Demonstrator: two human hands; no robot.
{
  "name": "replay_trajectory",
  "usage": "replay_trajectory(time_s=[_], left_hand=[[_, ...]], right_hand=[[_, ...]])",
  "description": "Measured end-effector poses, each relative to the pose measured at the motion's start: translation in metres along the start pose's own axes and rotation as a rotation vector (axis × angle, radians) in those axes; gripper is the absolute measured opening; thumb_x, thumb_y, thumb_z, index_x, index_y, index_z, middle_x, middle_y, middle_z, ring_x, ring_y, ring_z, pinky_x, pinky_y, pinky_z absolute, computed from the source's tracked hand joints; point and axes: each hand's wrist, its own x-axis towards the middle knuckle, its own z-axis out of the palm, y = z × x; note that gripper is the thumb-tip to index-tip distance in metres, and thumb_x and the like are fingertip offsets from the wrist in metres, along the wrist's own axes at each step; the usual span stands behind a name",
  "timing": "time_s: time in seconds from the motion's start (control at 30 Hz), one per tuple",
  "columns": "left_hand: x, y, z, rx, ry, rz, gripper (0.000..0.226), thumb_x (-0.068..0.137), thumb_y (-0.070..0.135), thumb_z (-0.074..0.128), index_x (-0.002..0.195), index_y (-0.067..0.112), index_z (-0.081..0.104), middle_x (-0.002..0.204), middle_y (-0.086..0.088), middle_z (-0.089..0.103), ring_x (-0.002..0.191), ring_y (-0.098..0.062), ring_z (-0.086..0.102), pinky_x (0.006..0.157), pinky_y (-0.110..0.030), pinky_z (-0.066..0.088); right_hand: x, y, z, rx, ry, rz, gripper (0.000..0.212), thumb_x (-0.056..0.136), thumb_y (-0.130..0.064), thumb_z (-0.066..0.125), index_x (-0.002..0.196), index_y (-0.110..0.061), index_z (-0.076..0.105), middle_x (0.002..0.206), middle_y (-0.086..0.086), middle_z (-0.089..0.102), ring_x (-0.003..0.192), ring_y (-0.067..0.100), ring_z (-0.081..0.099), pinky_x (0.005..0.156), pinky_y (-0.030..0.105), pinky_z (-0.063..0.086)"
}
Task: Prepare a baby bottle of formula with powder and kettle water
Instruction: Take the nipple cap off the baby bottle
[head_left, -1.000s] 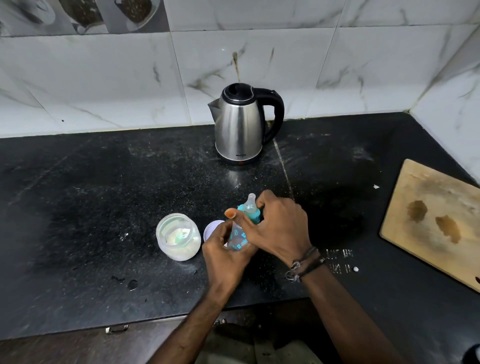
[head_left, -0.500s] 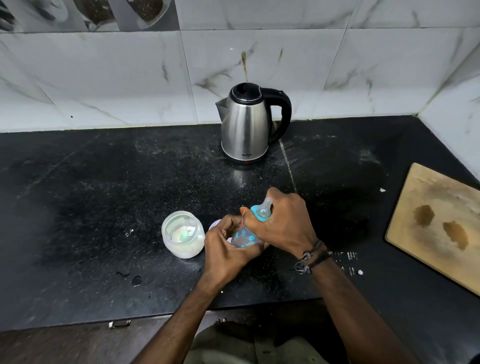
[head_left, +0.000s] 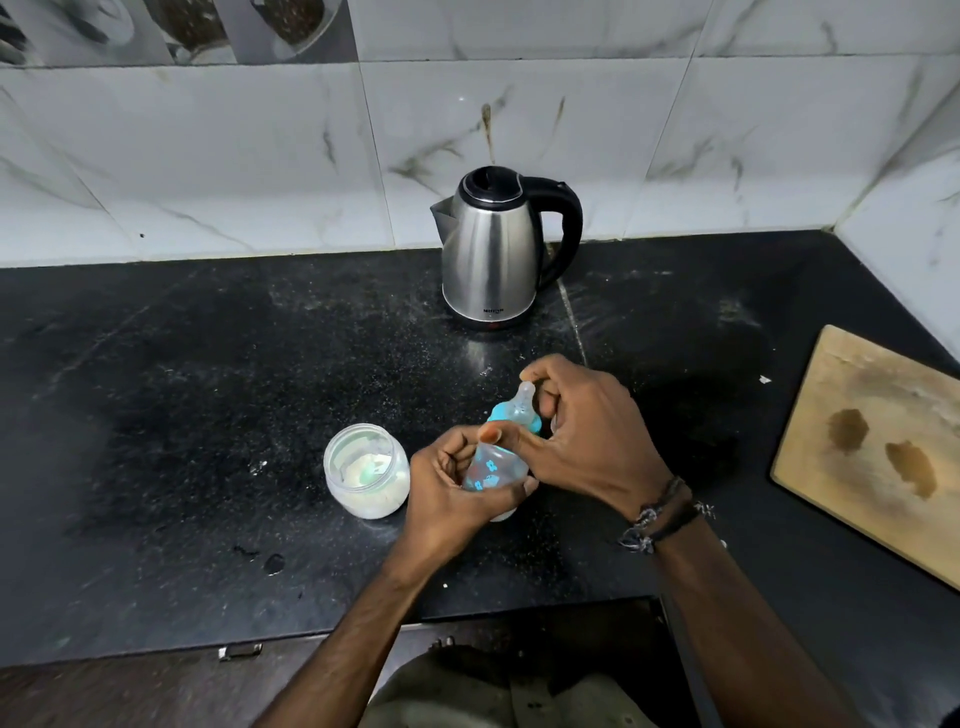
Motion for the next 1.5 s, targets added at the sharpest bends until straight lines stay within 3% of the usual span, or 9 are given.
replay_trajectory(time_s=[0.23,0.37,0.47,0.57,0.73,1.0,1.23,1.37,1.5], left_hand=[[-0.006,-0.004,0.007,-0.005,0.032,0.007,0.046,0.063,0.014,0.094,0.101,0.004,0.071,0.096,-0.013,0.078,0.088,-0.021,0.073,0.081,-0.035,0.060],[-0.010,-0.008,0.005,0.010,0.010,0.001,0.046,0.064,-0.006,0.094,0.101,0.010,0.071,0.097,-0.004,0.080,0.088,-0.013,0.076,0.079,-0.023,0.058],[-0.013,-0.009,0.006,-0.004,0.028,0.004,0.045,0.063,-0.001,0.093,0.101,0.012,0.072,0.097,-0.005,0.080,0.087,-0.014,0.075,0.079,-0.025,0.059],[-0.012,-0.006,0.007,-0.010,0.040,0.014,0.045,0.063,-0.006,0.090,0.100,0.009,0.071,0.094,0.001,0.080,0.085,-0.009,0.074,0.078,-0.021,0.058],[-0.009,-0.011,0.007,-0.026,0.060,0.043,0.042,0.063,-0.005,0.085,0.102,-0.003,0.070,0.098,-0.011,0.079,0.089,-0.015,0.073,0.082,-0.027,0.058],[-0.013,-0.005,0.006,-0.027,0.056,0.027,0.047,0.063,-0.002,0.089,0.103,0.014,0.069,0.095,0.006,0.080,0.085,-0.005,0.074,0.076,-0.019,0.057],[-0.009,-0.010,0.006,-0.005,0.071,0.070,0.048,0.062,-0.021,0.081,0.095,0.012,0.071,0.091,0.004,0.079,0.085,-0.005,0.073,0.080,-0.019,0.056],[-0.008,-0.009,0.008,-0.024,0.070,0.084,0.041,0.064,-0.007,0.083,0.098,0.014,0.071,0.097,-0.003,0.079,0.090,-0.011,0.073,0.082,-0.024,0.058],[-0.009,-0.007,0.008,-0.028,0.075,0.063,0.043,0.062,0.000,0.087,0.099,0.011,0.069,0.095,0.001,0.079,0.088,-0.008,0.074,0.079,-0.023,0.057]], right_hand=[[-0.004,-0.008,0.008,0.151,0.031,0.086,0.064,0.068,-0.061,0.078,0.115,-0.022,0.059,0.083,-0.012,0.064,0.072,0.006,0.063,0.071,0.032,0.057],[-0.007,-0.002,-0.003,0.411,-0.203,0.078,0.072,0.074,-0.020,0.085,0.137,-0.020,0.050,0.101,-0.008,0.072,0.095,0.003,0.068,0.083,0.012,0.050],[-0.009,0.001,-0.007,0.585,-0.381,0.059,0.080,0.080,0.001,0.074,0.147,-0.021,0.038,0.125,-0.004,0.067,0.119,0.004,0.062,0.099,0.017,0.047],[-0.011,-0.002,-0.004,0.467,-0.292,0.047,0.088,0.079,-0.028,0.081,0.150,-0.027,0.030,0.133,-0.007,0.059,0.124,0.003,0.056,0.106,0.029,0.047],[-0.012,-0.013,0.003,-0.113,-0.112,0.121,0.098,0.068,-0.085,0.055,0.145,-0.029,0.029,0.103,-0.005,0.067,0.096,0.018,0.066,0.084,0.039,0.055],[-0.015,-0.003,-0.002,0.422,-0.400,0.065,0.091,0.082,-0.009,0.071,0.154,-0.032,0.020,0.138,-0.013,0.057,0.127,0.000,0.053,0.111,0.030,0.044],[-0.015,-0.018,0.003,-0.054,-0.116,0.138,0.113,0.063,-0.086,0.051,0.152,-0.026,0.018,0.127,0.001,0.059,0.111,0.019,0.061,0.094,0.040,0.051],[-0.015,-0.022,0.012,-0.123,-0.034,0.143,0.098,0.070,-0.079,0.060,0.146,-0.025,0.029,0.115,0.002,0.070,0.105,0.025,0.066,0.090,0.040,0.053],[-0.012,-0.014,0.008,0.210,-0.102,0.133,0.088,0.071,-0.049,0.082,0.143,-0.033,0.034,0.098,-0.012,0.068,0.094,0.008,0.066,0.091,0.037,0.053]])
